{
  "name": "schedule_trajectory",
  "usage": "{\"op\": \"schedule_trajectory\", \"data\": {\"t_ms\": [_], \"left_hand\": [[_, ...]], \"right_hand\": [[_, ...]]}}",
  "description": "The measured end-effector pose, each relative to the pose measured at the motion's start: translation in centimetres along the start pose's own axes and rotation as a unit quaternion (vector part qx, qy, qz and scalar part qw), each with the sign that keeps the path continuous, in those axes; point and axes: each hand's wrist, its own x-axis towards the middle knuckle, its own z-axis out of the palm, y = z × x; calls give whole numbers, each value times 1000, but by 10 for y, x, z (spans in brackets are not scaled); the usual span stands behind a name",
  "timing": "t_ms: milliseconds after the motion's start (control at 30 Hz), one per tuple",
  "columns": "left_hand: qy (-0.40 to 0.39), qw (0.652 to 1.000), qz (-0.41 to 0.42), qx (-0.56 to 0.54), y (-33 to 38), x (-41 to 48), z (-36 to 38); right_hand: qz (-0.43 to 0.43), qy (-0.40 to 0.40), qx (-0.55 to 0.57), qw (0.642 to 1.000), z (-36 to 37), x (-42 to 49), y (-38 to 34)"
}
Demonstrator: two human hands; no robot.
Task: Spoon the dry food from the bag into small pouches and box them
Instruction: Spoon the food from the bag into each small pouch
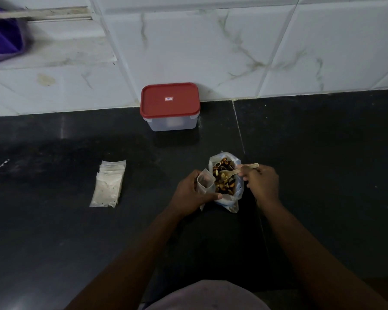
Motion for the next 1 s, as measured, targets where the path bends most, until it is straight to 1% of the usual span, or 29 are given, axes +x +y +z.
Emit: {"op": "schedule_trajectory", "data": {"t_ms": [233, 367, 467, 700, 867, 1000], "left_hand": [[-6, 1000, 4, 16, 1, 0, -3], [-5, 1000, 1, 19, 2, 1, -3], [12, 999, 3, 29, 2, 2, -3], [70, 995, 41, 63, 5, 2, -5], [73, 995, 47, 58, 7, 6, -6], [70, 995, 56, 44, 8, 8, -6]], "right_hand": [[92, 18, 120, 988, 2, -2, 0], [108, 6, 141, 984, 0, 2, 1], [121, -5, 165, 979, 0, 4, 3], [124, -14, 199, 972, -6, 3, 6], [118, -18, 220, 968, -13, 1, 0], [84, -26, 244, 966, -20, -4, -13]]}}
